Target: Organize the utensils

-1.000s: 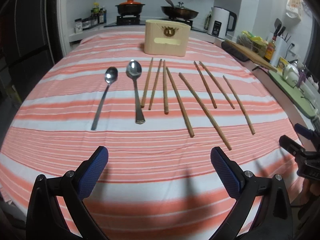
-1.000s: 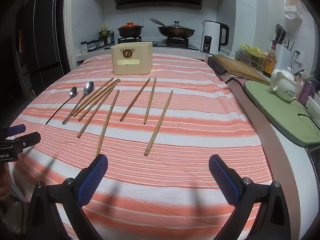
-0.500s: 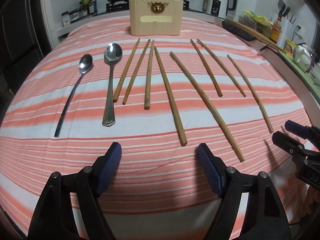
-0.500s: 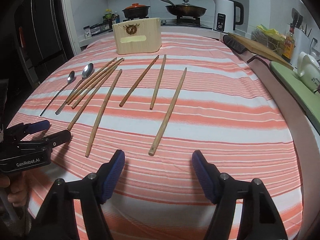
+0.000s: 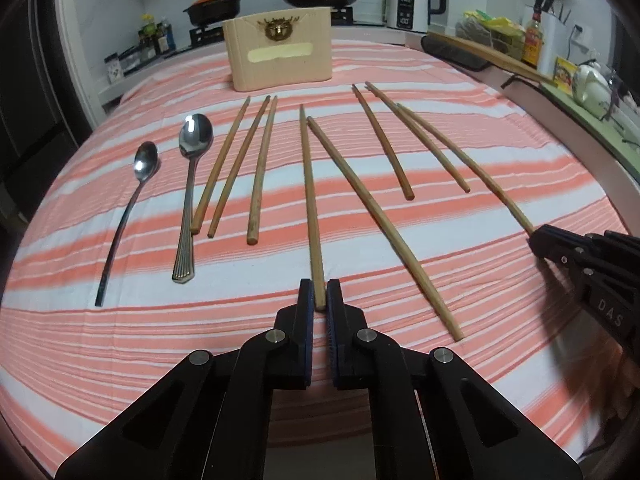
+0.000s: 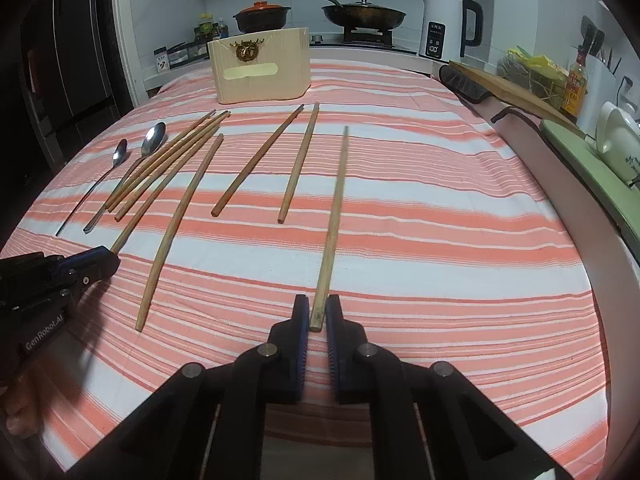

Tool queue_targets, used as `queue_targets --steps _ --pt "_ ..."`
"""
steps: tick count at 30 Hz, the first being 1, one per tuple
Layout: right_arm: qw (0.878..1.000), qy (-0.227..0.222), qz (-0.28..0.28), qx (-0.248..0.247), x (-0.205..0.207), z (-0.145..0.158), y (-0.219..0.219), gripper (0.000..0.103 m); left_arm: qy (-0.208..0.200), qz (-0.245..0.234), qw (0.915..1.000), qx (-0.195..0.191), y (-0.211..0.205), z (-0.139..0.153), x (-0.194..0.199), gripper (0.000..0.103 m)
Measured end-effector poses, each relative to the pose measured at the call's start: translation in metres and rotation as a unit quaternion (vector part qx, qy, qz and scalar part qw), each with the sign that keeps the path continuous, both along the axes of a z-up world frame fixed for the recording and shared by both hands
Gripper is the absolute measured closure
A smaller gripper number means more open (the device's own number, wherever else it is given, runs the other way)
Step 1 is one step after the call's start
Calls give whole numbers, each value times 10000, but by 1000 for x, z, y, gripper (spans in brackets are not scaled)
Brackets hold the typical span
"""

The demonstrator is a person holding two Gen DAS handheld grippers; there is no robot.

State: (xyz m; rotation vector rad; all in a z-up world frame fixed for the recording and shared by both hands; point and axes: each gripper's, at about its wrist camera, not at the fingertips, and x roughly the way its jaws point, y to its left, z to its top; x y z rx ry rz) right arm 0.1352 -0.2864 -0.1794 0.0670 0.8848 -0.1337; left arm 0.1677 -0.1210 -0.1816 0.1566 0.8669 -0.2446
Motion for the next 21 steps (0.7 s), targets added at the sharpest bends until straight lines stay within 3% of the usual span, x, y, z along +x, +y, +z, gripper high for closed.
queue_targets --steps 7,16,21 --pt "9997 98 -237 18 14 1 -25 96 343 111 9991 -243 1 3 33 99" --pt "9990 233 -382 -42 61 0 -69 96 259 108 9991 -331 -5 0 84 97" --pt "9994 118 -329 46 68 -2 -76 96 285 -21 9982 -536 6 -1 82 91"
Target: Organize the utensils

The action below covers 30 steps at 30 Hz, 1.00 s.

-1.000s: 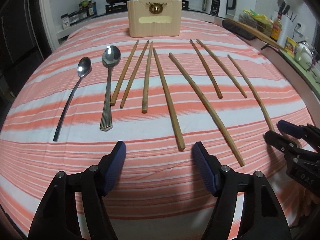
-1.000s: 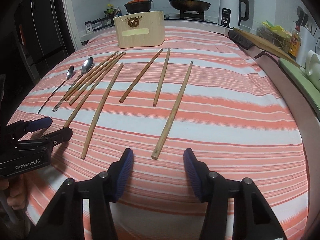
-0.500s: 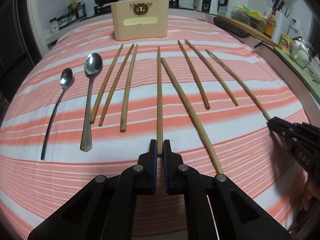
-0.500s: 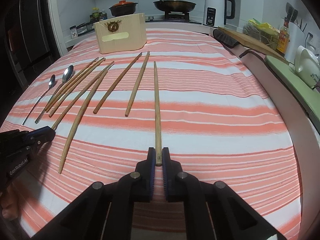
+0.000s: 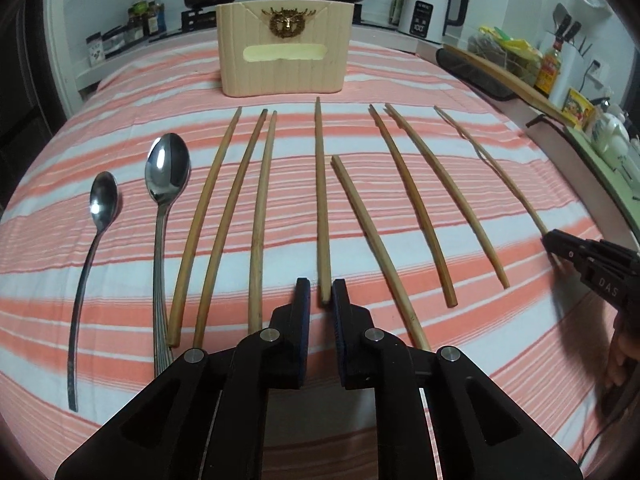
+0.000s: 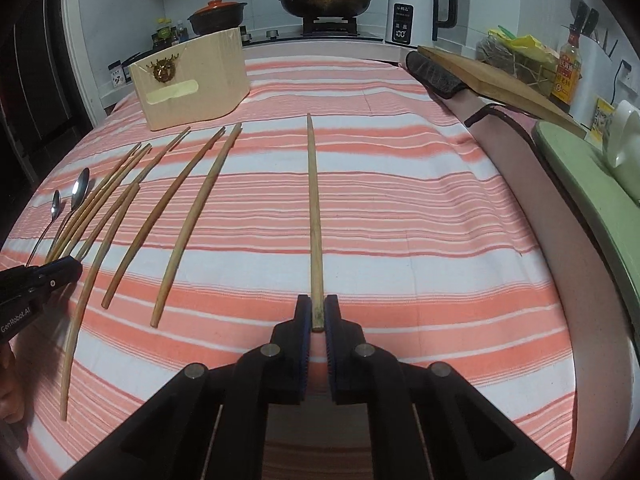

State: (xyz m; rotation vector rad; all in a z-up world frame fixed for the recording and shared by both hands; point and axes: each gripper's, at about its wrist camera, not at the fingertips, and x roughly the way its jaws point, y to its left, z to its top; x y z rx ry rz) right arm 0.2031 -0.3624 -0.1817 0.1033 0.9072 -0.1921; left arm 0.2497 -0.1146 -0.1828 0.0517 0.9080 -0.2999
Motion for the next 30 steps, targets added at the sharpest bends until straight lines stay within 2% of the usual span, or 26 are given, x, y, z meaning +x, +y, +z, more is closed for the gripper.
queue_targets --steps 2,6,12,13,14,15,16,21,25,30 --pt "10000 -23 58 34 -3 0 1 90 -9 -4 10000 13 1 0 -1 87" --pt "10000 6 83 -19 -7 1 4 61 -91 -31 9999 125 -2 -1 -3 87" --pt "10000 -10 60 50 -13 1 -2 61 -171 -23 9995 275 -6 -1 -5 87" --pt "10000 -8 48 20 -14 1 -2 61 -181 -25 9994 299 -7 -1 -6 88" --pt "10000 -1 18 -34 -14 0 -1 71 -196 -31 9992 333 -9 -1 -6 96" --pt "10000 -1 -13 -61 -14 1 -2 87 -208 -54 9991 354 -10 -1 -7 99" --pt "10000 -4 -31 -42 -14 0 -3 96 -224 -53 9990 378 -11 -1 -7 100" --pt "9999 -110 8 123 -15 4 -7 98 -288 50 9993 232 -5 4 -7 100" --pt "9993 -373 87 51 -20 25 -3 98 -446 23 9989 125 2 22 -13 100" --pt "9987 -485 123 27 -20 38 -1 98 -534 73 9985 -56 8 42 -17 100"
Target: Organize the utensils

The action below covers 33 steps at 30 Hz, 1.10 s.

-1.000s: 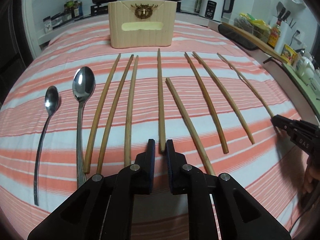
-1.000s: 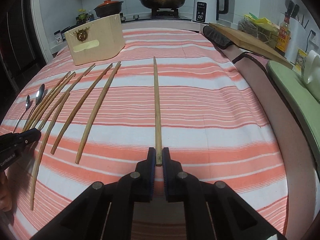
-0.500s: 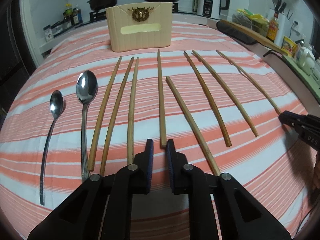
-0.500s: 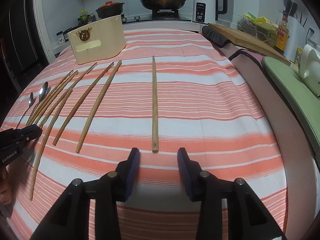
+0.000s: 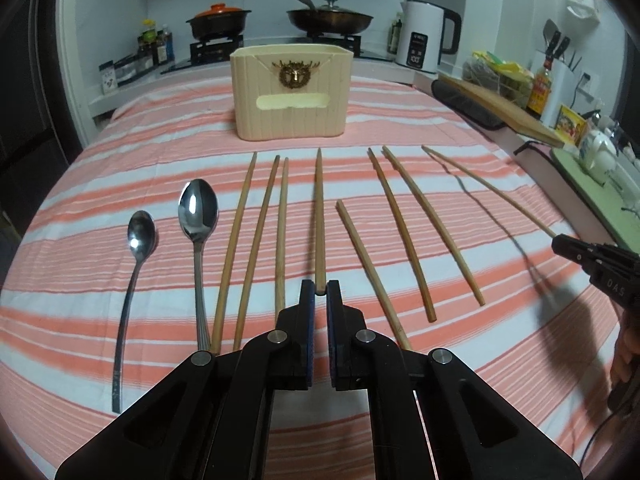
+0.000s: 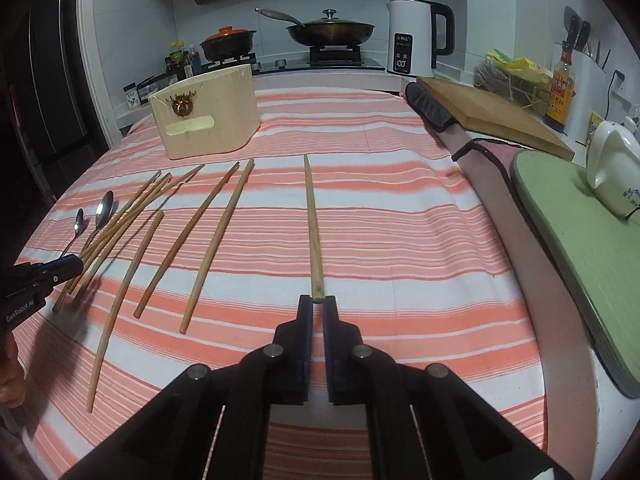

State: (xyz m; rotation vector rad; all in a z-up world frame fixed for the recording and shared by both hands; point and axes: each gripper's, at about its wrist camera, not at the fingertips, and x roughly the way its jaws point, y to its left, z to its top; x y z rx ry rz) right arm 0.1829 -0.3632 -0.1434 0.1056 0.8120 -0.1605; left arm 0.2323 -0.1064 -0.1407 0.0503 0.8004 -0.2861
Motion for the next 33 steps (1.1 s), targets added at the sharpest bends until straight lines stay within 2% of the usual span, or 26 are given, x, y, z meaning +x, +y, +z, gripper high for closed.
queue_targets --steps 4,5,8,12,16,17,18,20,25,27,29,30,33 --pt "9992 -401 20 21 -10 22 3 98 -226 -1 9997 -135 8 26 -10 100" --pt "9988 -493 36 5 -12 29 4 103 -283 3 9994 -179 10 33 -11 100" --pt "9970 -769 100 -82 -16 51 9 103 -468 0 9985 -287 16 53 -15 100" --pt "9972 -685 128 -268 -9 58 10 103 -589 48 9979 -265 20 62 -17 100" --pt "9990 -346 182 -221 -10 34 7 99 -447 62 9987 -236 23 48 -20 100" --pt "9992 -221 242 -207 -10 23 8 96 -397 49 9990 -218 22 43 -21 100" --pt "9993 -77 309 -184 -10 12 9 89 -344 29 9992 -199 21 37 -23 100" --pt "9990 219 357 -141 -7 -11 8 85 -255 -19 9996 -129 18 26 -25 100" --pt "9979 511 401 16 5 -38 8 84 -24 -86 10000 -13 11 2 -27 100" --pt "9975 504 484 -50 10 -39 13 72 35 -88 10000 -9 9 -4 -25 100" --pt "9977 508 439 -120 14 -39 14 76 73 -89 9999 -6 8 -8 -22 100" --pt "9979 518 344 -176 16 -38 12 95 89 -89 9999 1 7 -9 -22 100" --pt "9991 361 202 -101 11 -27 7 96 -27 -116 9999 5 10 3 -25 100"
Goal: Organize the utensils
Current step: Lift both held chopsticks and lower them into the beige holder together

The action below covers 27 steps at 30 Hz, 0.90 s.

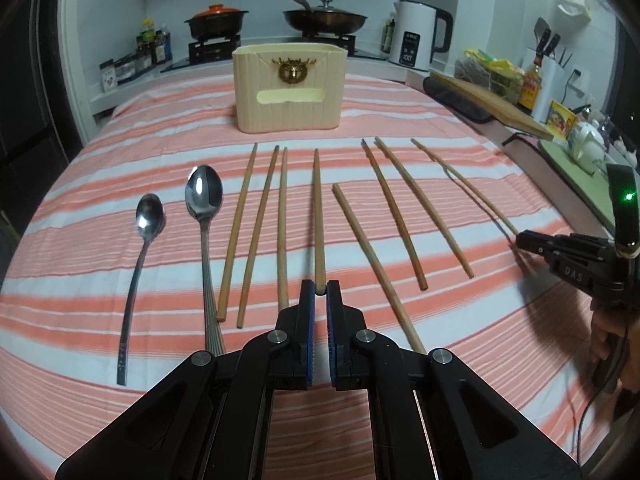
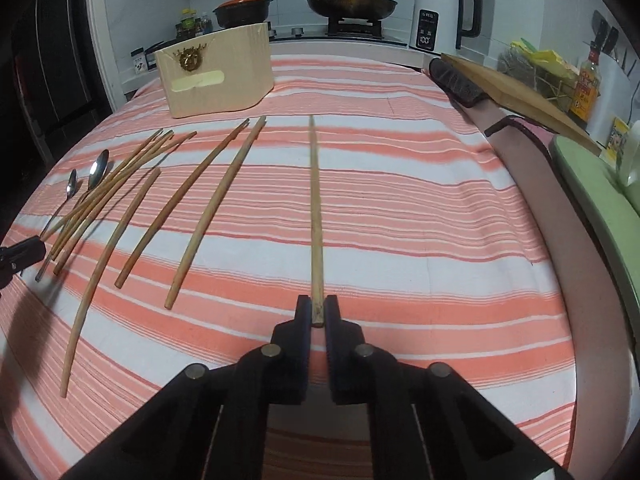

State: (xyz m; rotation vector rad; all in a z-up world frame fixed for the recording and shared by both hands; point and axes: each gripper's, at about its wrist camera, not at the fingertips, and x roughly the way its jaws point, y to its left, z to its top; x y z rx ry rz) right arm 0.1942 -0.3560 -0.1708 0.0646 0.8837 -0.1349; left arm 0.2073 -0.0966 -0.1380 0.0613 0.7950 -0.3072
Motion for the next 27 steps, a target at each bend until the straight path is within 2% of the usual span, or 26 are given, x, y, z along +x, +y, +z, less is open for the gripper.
queue_targets --steps 6,14,16,21,27 --pt "9950 -899 134 -424 -25 80 15 96 -458 5 9986 -251 13 53 -8 100" --pt "9795 -1874 496 -543 -48 177 37 96 -1064 -134 9923 -621 28 130 -19 100" --pt "9776 -1976 589 -416 -51 191 41 96 -1139 -183 9912 -657 30 142 -20 100" --pt "9776 -1908 892 32 -50 214 49 96 -1212 -250 9897 -722 34 160 -21 100" --pt "9750 -1900 1143 179 -52 228 58 96 -1317 -267 9882 -734 35 170 -24 100"
